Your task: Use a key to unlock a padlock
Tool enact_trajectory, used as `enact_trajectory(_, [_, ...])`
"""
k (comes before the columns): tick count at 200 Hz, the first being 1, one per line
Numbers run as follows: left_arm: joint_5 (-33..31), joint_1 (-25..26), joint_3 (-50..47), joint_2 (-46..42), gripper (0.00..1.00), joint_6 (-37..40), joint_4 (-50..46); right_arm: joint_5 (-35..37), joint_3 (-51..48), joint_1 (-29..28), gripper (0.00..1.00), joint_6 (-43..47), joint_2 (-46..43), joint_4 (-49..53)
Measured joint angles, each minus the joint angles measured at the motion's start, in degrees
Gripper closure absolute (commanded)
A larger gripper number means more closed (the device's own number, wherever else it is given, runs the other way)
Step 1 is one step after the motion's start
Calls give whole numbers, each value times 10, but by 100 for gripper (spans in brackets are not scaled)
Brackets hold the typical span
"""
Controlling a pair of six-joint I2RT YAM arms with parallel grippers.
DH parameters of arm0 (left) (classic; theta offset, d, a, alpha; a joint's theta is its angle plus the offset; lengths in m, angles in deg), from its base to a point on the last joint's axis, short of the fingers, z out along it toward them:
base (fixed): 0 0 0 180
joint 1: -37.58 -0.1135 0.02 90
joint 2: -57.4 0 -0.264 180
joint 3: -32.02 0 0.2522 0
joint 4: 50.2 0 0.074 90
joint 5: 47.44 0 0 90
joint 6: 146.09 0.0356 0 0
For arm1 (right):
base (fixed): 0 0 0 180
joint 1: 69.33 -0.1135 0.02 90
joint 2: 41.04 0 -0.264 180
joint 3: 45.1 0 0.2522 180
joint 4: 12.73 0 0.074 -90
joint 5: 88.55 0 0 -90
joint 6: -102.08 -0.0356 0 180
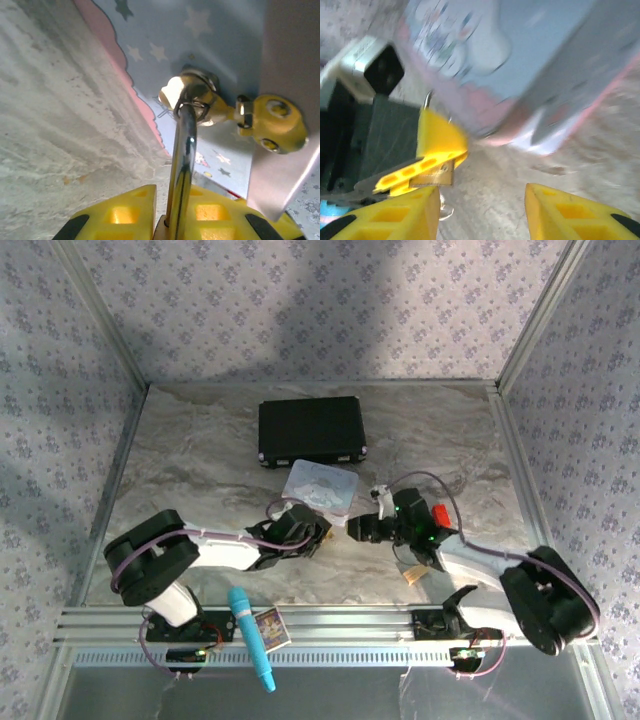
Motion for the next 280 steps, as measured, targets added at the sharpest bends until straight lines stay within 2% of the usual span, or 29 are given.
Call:
enact_trajectory(22, [0,0,3,-6,100,18,-26,62,0,1,37,-21,-43,37])
enact_trajectory(40, [2,0,20,-6,100,42,-61,97,15,2,37,-32,-45,69])
enact_trajectory(94, [1,0,48,2,100,106,-124,111,109,-3,39,-94,98,64])
enact_trajectory(140, [-3,-3,113,2,100,217,-269,148,200,-4,43,-89,174,101])
enact_trajectory(180, [-45,-4,171,22,96,317,-404,151,249,-5,43,-78,208,133])
enact_trajectory(202, [-66,-4,195,49,94,351,-444,144,262,-8,43,-78,222,134])
enact_trajectory(230, [-97,0,222,80,88,375,-481,132,266,-8,43,-79,230,128])
enact_trajectory(280, [-177,38,285,130,79,379,-577,129,266,-8,42,-79,231,127])
